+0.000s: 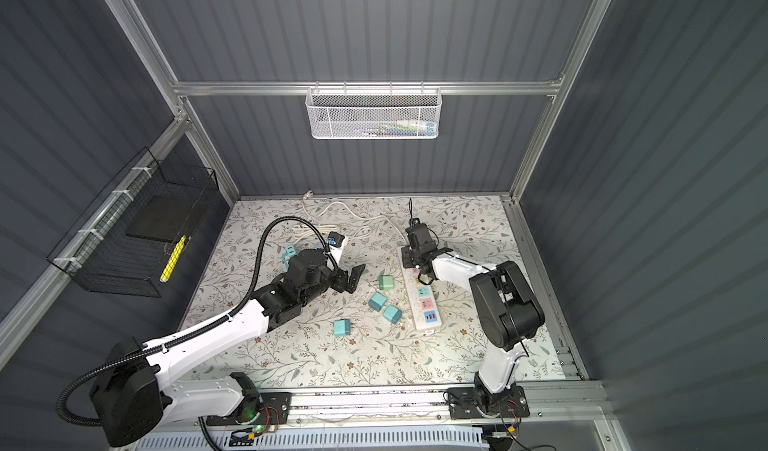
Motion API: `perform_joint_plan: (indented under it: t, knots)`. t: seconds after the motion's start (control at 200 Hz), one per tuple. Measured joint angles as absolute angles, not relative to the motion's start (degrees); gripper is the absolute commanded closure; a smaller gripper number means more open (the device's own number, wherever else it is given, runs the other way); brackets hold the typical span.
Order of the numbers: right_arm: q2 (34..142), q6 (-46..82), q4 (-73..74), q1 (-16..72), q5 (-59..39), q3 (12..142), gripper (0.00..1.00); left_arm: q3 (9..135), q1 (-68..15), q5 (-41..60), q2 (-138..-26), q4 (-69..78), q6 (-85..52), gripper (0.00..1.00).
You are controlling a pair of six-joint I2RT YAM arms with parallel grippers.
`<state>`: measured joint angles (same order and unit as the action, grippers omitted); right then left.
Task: Insert the plug
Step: 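Carry the green adapter with right gripper into the strip socket nearest the cord, then open right gripper and lift it off the plugged green adapter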
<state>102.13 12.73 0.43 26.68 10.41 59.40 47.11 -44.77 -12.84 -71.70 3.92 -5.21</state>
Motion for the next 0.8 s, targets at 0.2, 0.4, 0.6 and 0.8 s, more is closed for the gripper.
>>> perform_joint_plan:
  t: [0.2,0.4,0.6,0.8]
  knots:
    - [101.8,14.0,2.1,29.1,14.2,58.0,0.82,46.4,-44.8,-12.9,-69.9,4.0,-5.2,0.00]
    - [102.0,14.7,3.2,29.7,15.4,57.3,0.80,46.0,-44.8,-13.8,-67.2,4.0,-5.2,0.00]
    - [102.0,15.0,4.6,30.5,17.3,56.6,0.71,46.0,-44.8,-14.0,-66.7,4.2,-5.3,0.00]
    - [102.0,16.0,-1.5,30.8,14.4,59.0,0.43,45.7,-44.8,-14.4,-65.8,4.0,-5.9,0.00]
